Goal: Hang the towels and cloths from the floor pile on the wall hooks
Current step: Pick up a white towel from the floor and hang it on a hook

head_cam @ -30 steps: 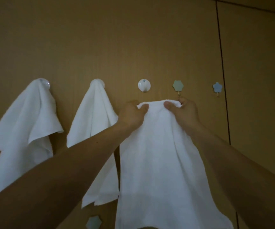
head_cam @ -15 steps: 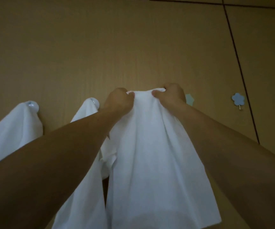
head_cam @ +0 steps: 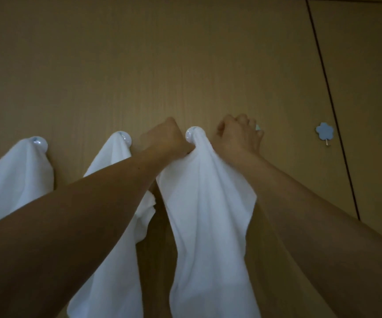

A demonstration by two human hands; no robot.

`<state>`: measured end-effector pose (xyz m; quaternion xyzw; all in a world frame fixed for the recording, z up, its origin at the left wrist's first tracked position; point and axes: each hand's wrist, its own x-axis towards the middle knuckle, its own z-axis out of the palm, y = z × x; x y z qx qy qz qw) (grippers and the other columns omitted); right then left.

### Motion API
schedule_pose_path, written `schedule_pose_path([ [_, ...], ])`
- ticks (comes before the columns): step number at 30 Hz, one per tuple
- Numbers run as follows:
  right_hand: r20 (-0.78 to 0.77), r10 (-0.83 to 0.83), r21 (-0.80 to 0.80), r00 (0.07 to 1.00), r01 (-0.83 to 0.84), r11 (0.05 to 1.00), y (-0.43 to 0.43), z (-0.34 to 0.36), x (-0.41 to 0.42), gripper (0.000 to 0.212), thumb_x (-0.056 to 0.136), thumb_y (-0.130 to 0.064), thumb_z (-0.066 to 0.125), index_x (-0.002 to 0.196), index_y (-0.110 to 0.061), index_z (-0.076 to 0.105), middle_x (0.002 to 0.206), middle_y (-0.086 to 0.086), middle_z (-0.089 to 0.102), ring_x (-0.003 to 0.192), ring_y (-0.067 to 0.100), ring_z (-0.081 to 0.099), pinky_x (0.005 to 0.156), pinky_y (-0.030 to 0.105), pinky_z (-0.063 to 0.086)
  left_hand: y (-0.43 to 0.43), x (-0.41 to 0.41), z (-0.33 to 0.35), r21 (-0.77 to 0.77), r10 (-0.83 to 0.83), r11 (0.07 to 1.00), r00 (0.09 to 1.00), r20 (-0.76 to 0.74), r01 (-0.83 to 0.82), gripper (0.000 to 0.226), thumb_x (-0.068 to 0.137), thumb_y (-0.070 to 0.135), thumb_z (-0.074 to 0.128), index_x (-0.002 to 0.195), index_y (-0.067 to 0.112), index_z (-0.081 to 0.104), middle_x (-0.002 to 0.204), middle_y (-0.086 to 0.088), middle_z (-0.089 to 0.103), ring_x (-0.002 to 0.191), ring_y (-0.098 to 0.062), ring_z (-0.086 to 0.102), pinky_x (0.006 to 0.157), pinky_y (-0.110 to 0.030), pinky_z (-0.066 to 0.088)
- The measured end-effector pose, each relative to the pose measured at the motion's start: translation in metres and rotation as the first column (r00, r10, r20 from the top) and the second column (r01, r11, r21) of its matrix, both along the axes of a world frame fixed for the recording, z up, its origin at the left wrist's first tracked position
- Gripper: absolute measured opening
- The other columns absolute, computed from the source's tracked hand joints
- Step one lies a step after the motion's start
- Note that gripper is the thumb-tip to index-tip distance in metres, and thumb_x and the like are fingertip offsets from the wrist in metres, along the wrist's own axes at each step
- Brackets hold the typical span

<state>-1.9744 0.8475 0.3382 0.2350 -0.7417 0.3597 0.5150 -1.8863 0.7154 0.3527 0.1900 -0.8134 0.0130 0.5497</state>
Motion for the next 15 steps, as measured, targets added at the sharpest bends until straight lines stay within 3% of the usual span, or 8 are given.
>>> schedule_pose_path([
  [2,-0.211,0.045,0.089,0.977,-0.027,0.996,-0.005,-0.009,0.005,0.012,0.084,-0.022,0.057,0.092,-0.023,0.066,0.101,0.002,0.056,0.098,0.025,0.051,0.080,0.034,0.035,-0.003,0.000,-0.008,-0.320,0.096,0.938,0.987,-0.126,-0.132,0.039,0.081,0.044,0.056,0.109,0.016,0.052,0.103,-0.004,0.056,0.094,-0.026,0.052,0.073,-0.032,0.026],
  [4,-0.196,0.201,0.160,0.960,-0.171,0.972,-0.010,-0.018,0.006,0.015,0.086,-0.012,0.051,0.082,-0.014,0.065,0.087,0.004,0.060,0.083,0.025,0.057,0.067,0.034,0.042,-0.006,-0.003,-0.018,-0.504,0.062,0.858,0.994,-0.093,-0.101,0.027,0.090,0.027,0.048,0.110,0.013,0.059,0.106,-0.008,0.056,0.097,-0.026,0.049,0.074,-0.033,0.027],
  [5,-0.147,0.284,0.149,0.948,-0.262,0.953,-0.012,-0.020,0.005,0.020,0.087,-0.010,0.048,0.085,-0.009,0.067,0.089,0.006,0.064,0.084,0.026,0.059,0.069,0.036,0.045,-0.007,-0.005,-0.023,-0.519,-0.012,0.855,0.999,-0.049,-0.015,0.025,0.093,0.022,0.044,0.107,0.009,0.061,0.102,-0.009,0.056,0.093,-0.025,0.048,0.072,-0.031,0.027],
  [8,-0.093,0.404,0.092,0.910,-0.396,0.914,-0.012,-0.021,0.004,0.026,0.090,-0.016,0.047,0.101,-0.004,0.068,0.103,0.011,0.066,0.094,0.024,0.058,0.078,0.034,0.042,-0.007,-0.005,-0.032,-0.369,-0.263,0.896,0.965,0.002,0.245,0.027,0.096,0.029,0.041,0.086,0.009,0.057,0.085,-0.006,0.050,0.082,-0.022,0.047,0.070,-0.031,0.033],
  [9,-0.069,0.416,0.107,0.907,-0.408,0.907,-0.010,-0.021,0.004,0.026,0.089,-0.018,0.050,0.106,-0.006,0.067,0.106,0.009,0.063,0.094,0.020,0.055,0.078,0.030,0.040,-0.005,-0.003,-0.032,-0.335,-0.284,0.903,0.959,0.005,0.269,0.028,0.093,0.035,0.045,0.090,0.010,0.057,0.085,-0.003,0.049,0.082,-0.020,0.048,0.071,-0.032,0.035],
  [12,0.009,0.434,0.187,0.901,-0.428,0.884,-0.005,-0.018,0.003,0.039,0.081,-0.009,0.060,0.120,-0.009,0.063,0.113,0.009,0.061,0.097,0.020,0.056,0.077,0.024,0.037,0.006,0.002,-0.028,-0.276,-0.197,0.932,0.968,0.159,0.235,0.048,0.080,0.039,0.065,0.116,0.010,0.055,0.103,-0.006,0.055,0.087,-0.017,0.048,0.072,-0.030,0.037],
  [15,0.056,0.457,0.148,0.888,-0.460,0.875,-0.005,-0.018,0.007,0.036,0.079,-0.003,0.060,0.115,-0.008,0.064,0.109,0.010,0.067,0.099,0.025,0.061,0.077,0.027,0.044,0.018,0.009,-0.022,-0.191,-0.181,0.955,0.957,0.225,0.226,0.029,0.085,0.027,0.064,0.107,0.009,0.060,0.101,-0.005,0.062,0.084,-0.015,0.052,0.069,-0.027,0.039],
])
